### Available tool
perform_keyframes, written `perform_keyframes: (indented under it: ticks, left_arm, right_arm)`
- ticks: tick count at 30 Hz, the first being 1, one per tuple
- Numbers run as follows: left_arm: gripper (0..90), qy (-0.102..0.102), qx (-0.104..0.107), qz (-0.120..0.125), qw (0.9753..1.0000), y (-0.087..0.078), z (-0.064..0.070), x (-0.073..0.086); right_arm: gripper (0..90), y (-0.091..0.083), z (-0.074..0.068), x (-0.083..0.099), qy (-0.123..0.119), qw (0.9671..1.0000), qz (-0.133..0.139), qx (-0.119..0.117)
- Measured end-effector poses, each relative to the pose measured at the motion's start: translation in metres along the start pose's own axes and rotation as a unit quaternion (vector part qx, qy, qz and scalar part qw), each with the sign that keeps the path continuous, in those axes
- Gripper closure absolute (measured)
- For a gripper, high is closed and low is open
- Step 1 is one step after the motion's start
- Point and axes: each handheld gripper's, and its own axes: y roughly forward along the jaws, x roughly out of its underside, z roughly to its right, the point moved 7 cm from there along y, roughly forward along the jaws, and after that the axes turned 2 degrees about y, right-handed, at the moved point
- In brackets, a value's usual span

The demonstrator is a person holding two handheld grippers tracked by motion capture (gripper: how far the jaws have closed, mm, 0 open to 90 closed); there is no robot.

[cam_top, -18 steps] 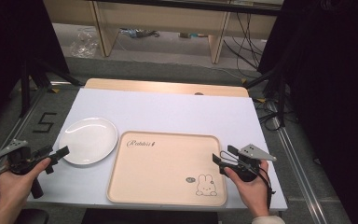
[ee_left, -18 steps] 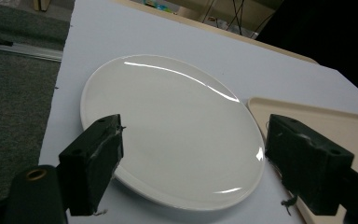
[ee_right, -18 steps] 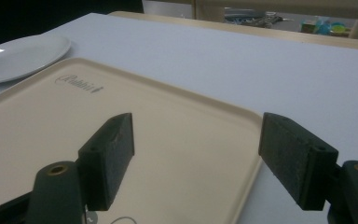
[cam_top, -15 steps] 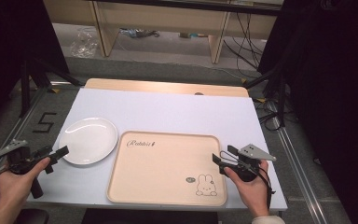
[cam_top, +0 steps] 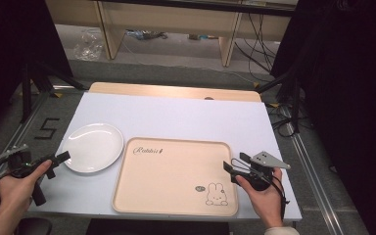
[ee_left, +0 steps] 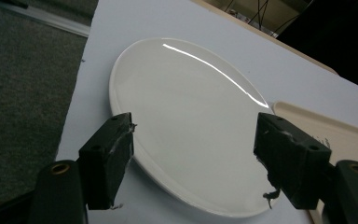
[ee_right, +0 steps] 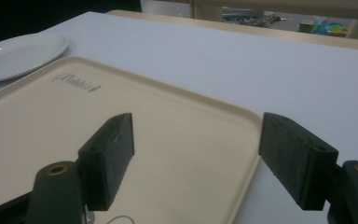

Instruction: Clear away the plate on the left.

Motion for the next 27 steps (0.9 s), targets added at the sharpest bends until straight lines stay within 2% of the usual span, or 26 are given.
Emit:
perform_keyframes:
  ticks: [1, 2, 3, 4, 5, 6, 7, 8, 10, 12, 14, 15, 17, 18, 19, 20, 21, 22, 24, 25, 27]
  left_arm:
    - [28.3, -0.008, -0.003, -0.009, 0.9999, 0.001, -0.003, 0.002]
    - [28.8, -0.008, -0.003, -0.009, 0.9999, 0.001, -0.003, 0.002]
    - [29.3, -0.026, -0.001, -0.014, 0.9996, 0.005, -0.007, 0.004]
    - [29.6, -0.035, -0.005, -0.023, 0.9991, 0.006, -0.009, 0.005]
    - [29.6, -0.035, -0.005, -0.023, 0.9991, 0.006, -0.009, 0.005]
    - [30.1, -0.049, 0.000, -0.027, 0.9984, 0.009, -0.012, 0.006]
    - [31.0, -0.049, 0.000, -0.027, 0.9984, 0.009, -0.012, 0.006]
    - [31.8, -0.057, 0.004, -0.038, 0.9977, 0.012, -0.015, 0.007]
    - [32.4, -0.068, -0.002, -0.040, 0.9969, 0.015, -0.017, 0.006]
    - [33.4, -0.079, -0.003, -0.048, 0.9957, 0.018, -0.020, 0.006]
    - [34.4, -0.084, -0.005, -0.053, 0.9950, 0.019, -0.022, 0.007]
    - [34.4, -0.104, -0.006, -0.058, 0.9928, 0.021, -0.024, 0.008]
    - [34.9, -0.108, -0.005, -0.061, 0.9923, 0.021, -0.025, 0.008]
    - [35.3, -0.121, -0.004, -0.064, 0.9906, 0.022, -0.028, 0.009]
    - [35.4, -0.121, -0.004, -0.064, 0.9906, 0.022, -0.028, 0.009]
    - [36.2, -0.138, 0.002, -0.065, 0.9883, 0.023, -0.029, 0.009]
    - [36.5, -0.146, 0.003, -0.066, 0.9871, 0.024, -0.029, 0.009]
    - [37.0, -0.150, 0.006, -0.067, 0.9864, 0.024, -0.030, 0.009]
    - [38.3, -0.155, 0.012, -0.068, 0.9855, 0.026, -0.031, 0.008]
    - [38.9, -0.156, 0.016, -0.069, 0.9853, 0.028, -0.032, 0.008]
    - [39.6, -0.157, 0.019, -0.071, 0.9849, 0.030, -0.032, 0.007]
  right_arm:
    - [27.4, 0.000, -0.001, 0.000, 0.001, 1.0000, -0.001, -0.001]
    - [27.4, 0.000, 0.000, -0.001, -0.007, 1.0000, 0.000, -0.005]
    - [27.4, -0.002, -0.001, -0.001, -0.005, 1.0000, -0.003, -0.004]
    - [27.4, -0.001, 0.000, -0.001, -0.005, 1.0000, -0.002, -0.002]
    - [27.4, -0.002, -0.001, -0.001, -0.005, 1.0000, -0.002, -0.004]
    - [27.4, -0.001, 0.000, -0.001, -0.007, 1.0000, 0.000, -0.003]
    - [27.4, -0.001, 0.000, -0.001, -0.007, 1.0000, 0.000, -0.003]
    - [27.4, -0.002, -0.002, 0.000, 0.004, 1.0000, -0.005, -0.004]
    - [27.4, -0.001, -0.002, -0.001, -0.002, 1.0000, 0.002, 0.000]
    - [27.4, -0.002, 0.000, -0.001, -0.012, 0.9999, -0.009, 0.002]
    - [27.4, -0.002, -0.001, 0.000, -0.012, 0.9999, -0.012, 0.000]
    - [27.4, -0.002, -0.003, 0.001, -0.001, 0.9999, -0.016, -0.006]
    - [27.4, -0.001, -0.003, 0.001, -0.002, 0.9999, -0.016, -0.005]
    - [27.4, -0.001, -0.002, 0.001, -0.001, 0.9999, -0.014, -0.005]
    - [27.4, -0.001, -0.002, 0.001, -0.001, 0.9999, -0.015, -0.006]
    - [27.4, -0.001, -0.003, 0.001, -0.001, 0.9999, -0.015, -0.005]
    - [27.4, -0.001, -0.003, 0.001, -0.001, 0.9998, -0.017, -0.006]
    - [27.4, -0.001, 0.000, 0.000, -0.016, 0.9998, -0.011, 0.002]
    - [27.5, 0.000, -0.003, 0.000, 0.001, 1.0000, -0.008, -0.001]
    - [27.5, 0.001, -0.003, 0.000, -0.008, 0.9999, -0.003, -0.008]
    - [27.5, 0.001, -0.003, 0.000, -0.006, 0.9999, -0.004, -0.010]
